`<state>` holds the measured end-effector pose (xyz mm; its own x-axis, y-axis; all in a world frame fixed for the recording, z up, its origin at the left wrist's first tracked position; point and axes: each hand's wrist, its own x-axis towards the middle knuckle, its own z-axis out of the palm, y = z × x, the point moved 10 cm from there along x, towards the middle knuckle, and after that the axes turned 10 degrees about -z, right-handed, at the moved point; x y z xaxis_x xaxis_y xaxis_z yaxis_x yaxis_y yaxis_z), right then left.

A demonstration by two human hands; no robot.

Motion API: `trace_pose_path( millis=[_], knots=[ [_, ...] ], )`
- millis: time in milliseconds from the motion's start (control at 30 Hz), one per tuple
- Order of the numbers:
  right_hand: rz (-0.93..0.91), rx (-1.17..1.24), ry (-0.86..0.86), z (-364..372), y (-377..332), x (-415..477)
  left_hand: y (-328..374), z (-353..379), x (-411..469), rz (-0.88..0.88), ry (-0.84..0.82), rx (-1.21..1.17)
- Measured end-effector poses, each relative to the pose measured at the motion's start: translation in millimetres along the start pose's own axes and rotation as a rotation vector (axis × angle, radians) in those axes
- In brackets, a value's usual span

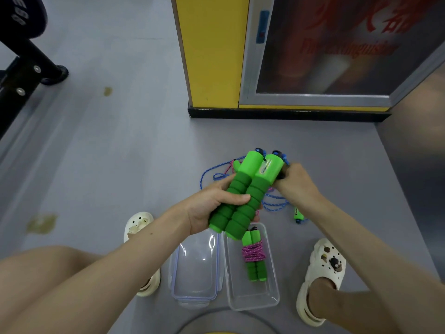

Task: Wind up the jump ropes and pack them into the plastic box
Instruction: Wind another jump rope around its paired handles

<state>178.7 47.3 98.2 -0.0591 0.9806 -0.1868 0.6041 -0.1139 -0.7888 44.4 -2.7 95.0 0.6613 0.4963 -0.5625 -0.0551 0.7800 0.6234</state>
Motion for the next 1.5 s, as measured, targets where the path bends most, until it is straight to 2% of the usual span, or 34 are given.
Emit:
trace_pose_path(
  millis=[67, 200, 400, 500, 600, 667, 733, 900, 967, 1200, 1400, 1500],
  knots=[
    [-0.027, 0.041, 0.016, 1, -3, 0, 0, 1, -2, -0.001, -0.001, -0.019],
    [-0.005, 0.407, 0.061, 3, -5, 0, 19, -16, -6, 0.090, 0.100, -0.078],
    [0.048, 0.637, 0.061, 13, -3, 0, 21, -18, -9, 0.087, 0.101, -0.057],
    [0.040, 0.603, 0.074, 13, -3, 0, 21, -14, -9, 0.082, 0.076, -0.059],
    [0.015, 0.605, 0.211, -2, -5, -2, 20, -10, -10, 0.064, 0.048, -0.055],
    [-0.043, 0.477, 0.284, -15, -9, -2, 19, -7, -12, 0.047, 0.028, -0.045],
    [-0.120, 0.356, 0.277, -18, -18, -1, 20, -4, -13, 0.048, 0.012, -0.048],
    [-0.201, 0.307, 0.153, -1, -32, -2, 24, -4, -15, 0.069, -0.015, -0.115],
    [-0.207, 0.263, 0.171, -1, -31, -3, 23, -5, -14, 0.072, -0.002, -0.109],
    [-0.134, 0.464, 0.247, -6, -24, -3, 20, -4, -12, 0.063, 0.030, -0.056],
    [-0.138, 0.238, 0.278, -12, -19, -2, 18, -3, -9, 0.048, 0.034, -0.074],
    [-0.163, 0.293, 0.265, -10, -21, -5, 20, -4, -9, 0.066, 0.024, -0.088]
  ],
)
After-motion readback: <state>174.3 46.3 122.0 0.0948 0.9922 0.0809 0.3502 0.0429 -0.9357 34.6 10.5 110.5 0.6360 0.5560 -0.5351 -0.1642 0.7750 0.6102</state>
